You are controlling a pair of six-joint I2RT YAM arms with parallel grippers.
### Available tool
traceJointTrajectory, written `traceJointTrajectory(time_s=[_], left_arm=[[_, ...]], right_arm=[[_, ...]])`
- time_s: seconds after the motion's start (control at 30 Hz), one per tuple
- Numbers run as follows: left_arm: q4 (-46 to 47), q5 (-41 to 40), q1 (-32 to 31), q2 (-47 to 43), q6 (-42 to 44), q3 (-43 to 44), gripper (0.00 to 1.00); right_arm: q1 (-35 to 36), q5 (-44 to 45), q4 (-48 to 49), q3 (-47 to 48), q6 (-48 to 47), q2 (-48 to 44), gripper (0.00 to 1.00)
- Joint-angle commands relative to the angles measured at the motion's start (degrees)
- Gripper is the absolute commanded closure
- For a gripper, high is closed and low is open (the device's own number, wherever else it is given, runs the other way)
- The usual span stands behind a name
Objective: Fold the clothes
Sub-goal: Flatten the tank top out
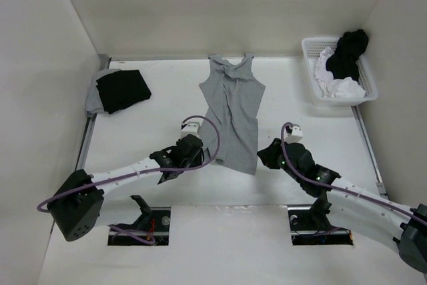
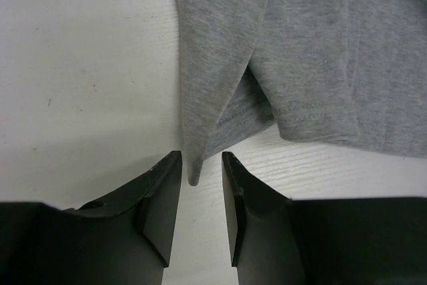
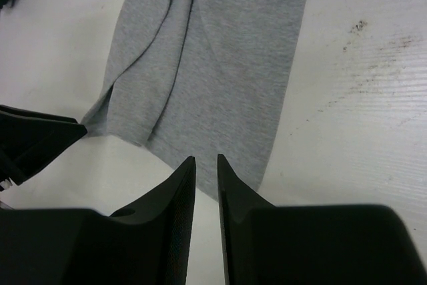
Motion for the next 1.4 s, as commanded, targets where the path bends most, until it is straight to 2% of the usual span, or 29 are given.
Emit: traceJointTrajectory(time_s=[0.0,0.1,0.27,0.37,0.57,0.8,0.93,1.37], left_arm=[[2.9,0.3,0.4,0.7,0.4,-0.2,0.72],[2.8,0.0,0.7,2.1,0.4,0.1,0.74],[1.4,-1.3,1.8,3.9,-0.2,0.8,0.88],[0.5,-2.9,2.1,2.1,-1.7,0.5,0.93],[3.7,-1.6,2.7,-5.6,-7.8,-3.7,0.95],[9.4,1.8,3.4,-7.6,-10.2,-7.5,0.96],[11.3,3.5,4.0,-8.1,-10.2,-8.6,0.96],[11.9,3.8,4.9,-11.0,-9.7,-10.1,0.95]], right_arm=[[0.4,1.1,2.1,0.9,0.6,0.2,0.76],[0.4,0.9,1.8,0.5,1.0,0.2,0.75],[0.4,0.9,-1.8,1.1,3.6,2.9,0.68],[2.0,1.3,-4.4,2.0,5.4,5.9,0.63],[4.5,1.6,-8.2,2.6,9.7,9.4,0.61],[7.5,1.6,-10.4,4.1,12.2,13.7,0.57],[7.3,1.9,-10.3,4.7,13.0,15.6,0.58],[7.4,1.3,-8.6,5.6,12.9,21.5,0.73]])
